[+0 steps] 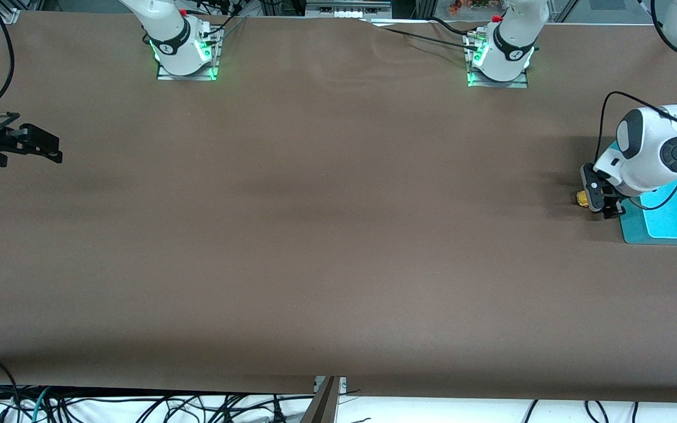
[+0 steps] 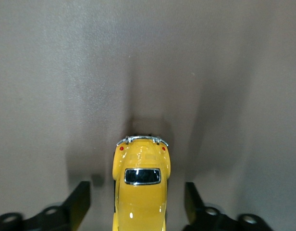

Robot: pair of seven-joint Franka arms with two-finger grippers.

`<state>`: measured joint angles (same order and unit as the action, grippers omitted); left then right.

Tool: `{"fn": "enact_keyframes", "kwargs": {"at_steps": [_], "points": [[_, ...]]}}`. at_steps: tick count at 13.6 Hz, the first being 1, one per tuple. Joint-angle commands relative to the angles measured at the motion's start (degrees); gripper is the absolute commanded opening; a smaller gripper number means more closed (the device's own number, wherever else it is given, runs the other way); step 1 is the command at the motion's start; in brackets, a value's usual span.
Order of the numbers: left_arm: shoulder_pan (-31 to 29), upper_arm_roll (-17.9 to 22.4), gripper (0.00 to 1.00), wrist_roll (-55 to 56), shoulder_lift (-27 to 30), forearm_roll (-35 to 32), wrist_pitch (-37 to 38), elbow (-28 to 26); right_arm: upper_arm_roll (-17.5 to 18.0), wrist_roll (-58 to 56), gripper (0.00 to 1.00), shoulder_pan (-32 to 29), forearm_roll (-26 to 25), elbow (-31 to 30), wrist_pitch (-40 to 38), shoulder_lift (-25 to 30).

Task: Wind and store yellow beetle car
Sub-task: 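Lift the car into the teal box and open the left gripper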

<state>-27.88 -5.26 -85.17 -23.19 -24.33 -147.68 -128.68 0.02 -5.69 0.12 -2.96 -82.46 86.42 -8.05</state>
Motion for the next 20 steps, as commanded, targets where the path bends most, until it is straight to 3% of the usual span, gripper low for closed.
{"fn": "enact_keyframes", "kwargs": {"at_steps": [1, 2, 5, 7, 11, 13, 14, 18, 20], "points": [[-0.8, -0.5, 0.25, -0.9, -0.2, -1.6, -0.6, 0.4, -0.2, 1.2, 1.00, 0.2, -0.5, -3.1, -0.3, 2.7], [-0.8, -0.5, 0.17, -0.9, -0.1, -1.6, -0.6, 0.4, -0.2, 1.3, 1.00, 0.3, -0.5, -3.3, -0.4, 2.6], [-0.2, -1.2, 0.14, -0.9, 1.3, -1.6, -0.2, 0.8, -0.1, 0.9, 1.00, 0.2, -0.3, -2.7, -0.4, 1.6], [-0.2, -6.3, 0.14, -0.4, 5.1, -1.0, 3.7, 0.9, -0.1, 0.9, 1.00, 0.2, -0.1, -2.5, -0.3, 1.5], [-0.2, -12.7, 0.15, -0.2, 6.8, 3.2, 28.0, 13.0, -0.1, 1.1, 1.00, 0.3, -0.1, -2.4, 0.0, 0.8], [-0.8, -13.5, 0.15, -0.7, 6.9, 4.1, 42.1, 21.1, -0.1, 1.1, 1.00, 0.2, -0.2, -2.4, 0.1, 0.7], [-1.8, -12.9, 0.15, -1.7, 6.8, 3.9, 45.3, 23.5, -0.1, 1.2, 1.00, 0.1, -0.1, -2.4, 0.2, 0.7], [-14.0, -12.6, 0.16, -12.4, 5.4, 1.9, 44.9, 23.7, -0.1, 0.9, 1.00, 0.1, -0.3, -2.4, 0.2, 0.5], [-19.6, -12.5, 0.16, -19.3, 1.8, 0.4, 38.9, 23.4, -0.1, 0.9, 1.00, 0.1, -0.2, -2.4, 0.2, 0.5]]}}
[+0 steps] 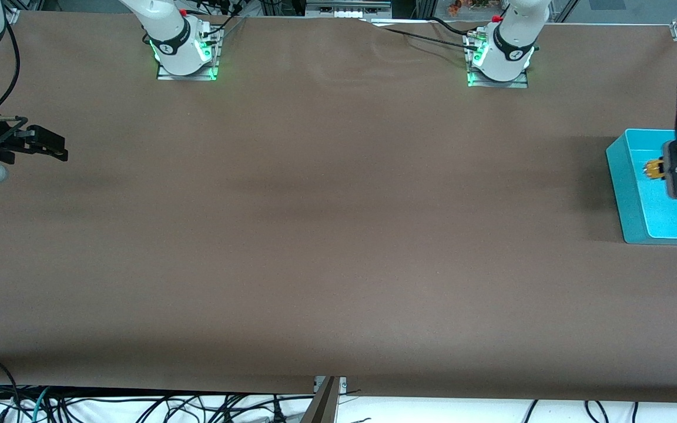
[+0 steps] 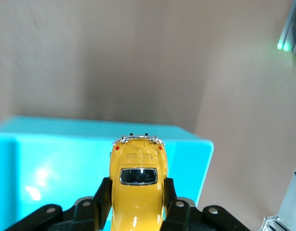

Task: Wind and store yellow beetle car
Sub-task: 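Lift the car into the teal box and open the left gripper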

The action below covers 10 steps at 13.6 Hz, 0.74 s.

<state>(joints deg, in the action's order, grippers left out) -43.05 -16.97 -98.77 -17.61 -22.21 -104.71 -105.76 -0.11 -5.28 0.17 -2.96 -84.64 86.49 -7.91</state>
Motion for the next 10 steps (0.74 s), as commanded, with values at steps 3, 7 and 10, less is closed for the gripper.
{"fn": "enact_keyframes", "kwargs": {"at_steps": [3, 7, 10], "points": [[-9.4, -0.8, 0.17, -9.3, -11.2, -6.4, -15.3, 0.0, 0.0, 0.4, 1.00, 0.1, -0.2, -0.3, 0.3, 0.4], [-10.9, -0.8, 0.21, -9.3, -15.2, -10.2, -24.0, -1.5, 0.0, 0.3, 1.00, 0.1, -0.2, -0.3, 0.3, 0.2], [-11.5, -0.8, 0.61, -9.6, -15.8, -10.5, -25.2, -1.6, 0.0, 0.4, 1.00, 0.1, -0.2, -0.2, 0.3, 0.2]]}}
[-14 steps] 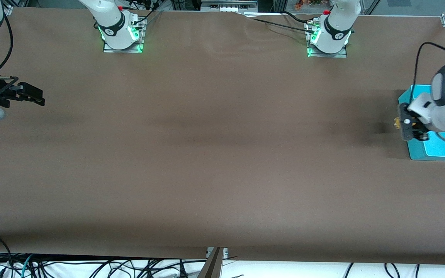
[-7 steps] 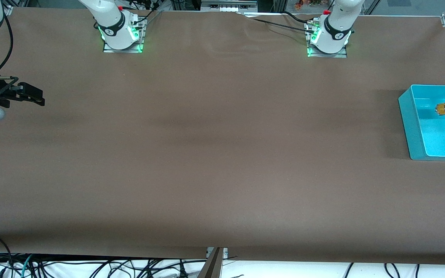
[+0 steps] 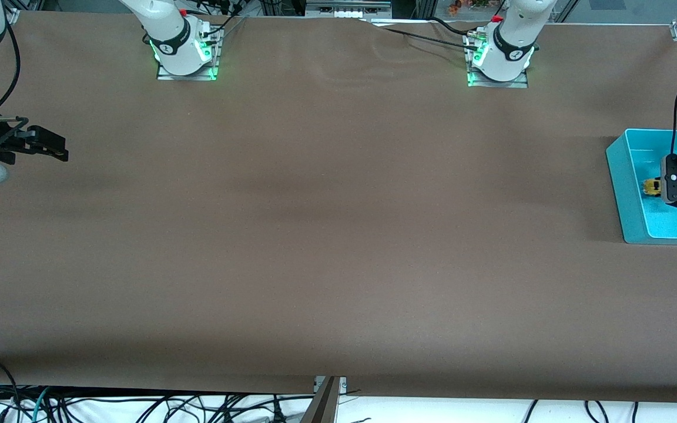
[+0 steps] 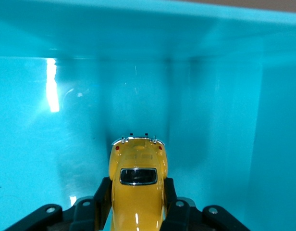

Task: Wind and store yellow beetle car
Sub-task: 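Lift the car into the teal box and open the left gripper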

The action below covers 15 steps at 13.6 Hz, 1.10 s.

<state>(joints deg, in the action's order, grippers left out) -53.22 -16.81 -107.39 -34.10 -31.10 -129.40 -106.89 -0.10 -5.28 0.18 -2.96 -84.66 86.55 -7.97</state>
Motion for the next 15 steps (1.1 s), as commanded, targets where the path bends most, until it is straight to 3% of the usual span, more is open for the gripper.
{"fn": "enact_keyframes", "kwargs": {"at_steps": [1, 4, 6, 9, 12, 15], "points": [[-1.0, -1.0, 0.99, -2.3, 1.0, -1.7, -0.4, -0.3, 0.0, 0.4, 1.00, 0.1, -0.2, -0.2, 0.2, 0.2], [-1.2, -1.5, 1.00, -3.6, 3.9, -1.2, 0.7, -0.1, 0.0, 0.1, 1.00, 0.0, -0.2, -0.2, 0.2, 0.2], [-0.7, -2.1, 1.00, -2.5, 7.9, 0.7, 6.1, 0.9, 0.0, 0.0, 1.00, 0.1, -0.2, -0.2, 0.2, 0.2], [-0.6, -6.4, 1.00, -0.1, 12.8, 4.3, 18.4, 6.1, 0.0, -0.2, 1.00, 0.0, -0.2, -0.2, 0.2, 0.2], [-0.5, -12.1, 1.00, 7.6, 13.3, 6.7, 31.0, 14.6, 0.0, -0.3, 1.00, -0.1, -0.3, -0.2, 0.3, 0.1], [-0.5, -17.9, 1.00, 20.8, 13.3, 12.2, 36.6, 18.4, 0.0, -0.3, 1.00, -0.3, -0.3, -0.2, 0.3, 0.1]]}}
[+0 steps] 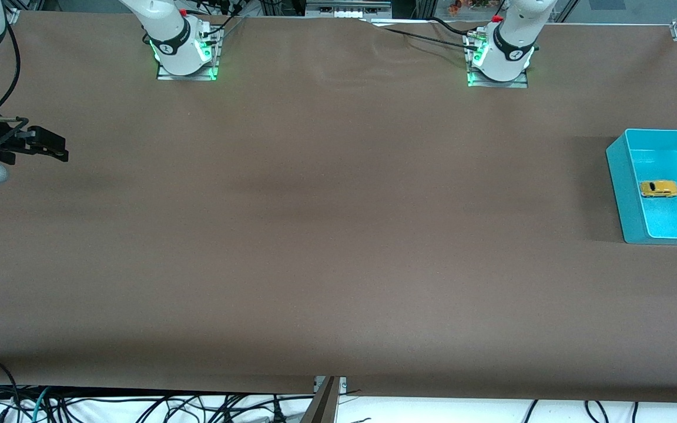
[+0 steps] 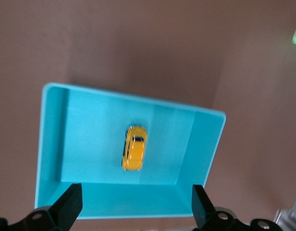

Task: Wind and store yellow beetle car

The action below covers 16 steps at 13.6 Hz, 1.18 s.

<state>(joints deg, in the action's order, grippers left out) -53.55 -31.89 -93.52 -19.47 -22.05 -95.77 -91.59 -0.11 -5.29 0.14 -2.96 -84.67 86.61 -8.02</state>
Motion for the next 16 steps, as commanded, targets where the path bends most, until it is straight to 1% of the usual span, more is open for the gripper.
{"fn": "enact_keyframes", "kwargs": {"at_steps": [1, 3, 4, 6, 8, 10, 11, 12, 13, 16], "points": [[-0.1, -4.8, 1.00, 11.8, -1.4, 5.2, 3.1, 3.1, 0.0, -0.2, 1.00, -0.2, -0.3, -0.1, 0.2, 0.2], [0.2, -9.6, 1.00, 22.5, -1.7, 7.4, 3.1, 2.9, 0.0, -0.2, 1.00, -0.2, -0.3, -0.1, 0.2, 0.2], [1.8, -10.8, 1.00, 28.3, -1.9, 7.9, 3.1, 2.9, 0.0, -0.2, 1.00, -0.2, -0.3, -0.1, 0.2, 0.2], [6.9, -11.0, 1.00, 38.5, -1.9, 9.2, 3.1, 3.1, 0.0, -0.2, 1.00, -0.2, -0.3, -0.1, 0.2, 0.2], [9.8, -11.6, 1.00, 47.9, -1.6, 12.0, 3.2, 3.2, 0.0, -0.2, 1.00, -0.1, -0.2, -0.1, 0.2, 0.2], [13.7, -11.0, 1.00, 55.5, -0.7, 14.4, 3.1, 3.2, 0.0, -0.2, 1.00, -0.1, -0.2, -0.1, 0.2, 0.2], [15.9, -10.4, 1.00, 59.7, 1.4, 14.5, 3.1, 3.1, 0.0, -0.2, 1.00, -0.1, -0.2, -0.1, 0.2, 0.2], [19.6, -9.3, 1.00, 65.2, 3.2, 14.3, 3.1, 3.1, 0.0, -0.2, 1.00, -0.1, -0.2, -0.1, 0.2, 0.2], [23.4, -6.5, 1.00, 70.1, 5.1, 14.7, 3.1, 3.1, 0.0, -0.2, 1.00, -0.1, -0.2, -0.1, 0.2, 0.2], [32.9, 3.6, 1.00, 79.6, 9.3, 20.7, 3.0, 2.9, 0.0, -0.2, 1.00, -0.2, -0.2, -0.1, 0.2, 0.2]]}}
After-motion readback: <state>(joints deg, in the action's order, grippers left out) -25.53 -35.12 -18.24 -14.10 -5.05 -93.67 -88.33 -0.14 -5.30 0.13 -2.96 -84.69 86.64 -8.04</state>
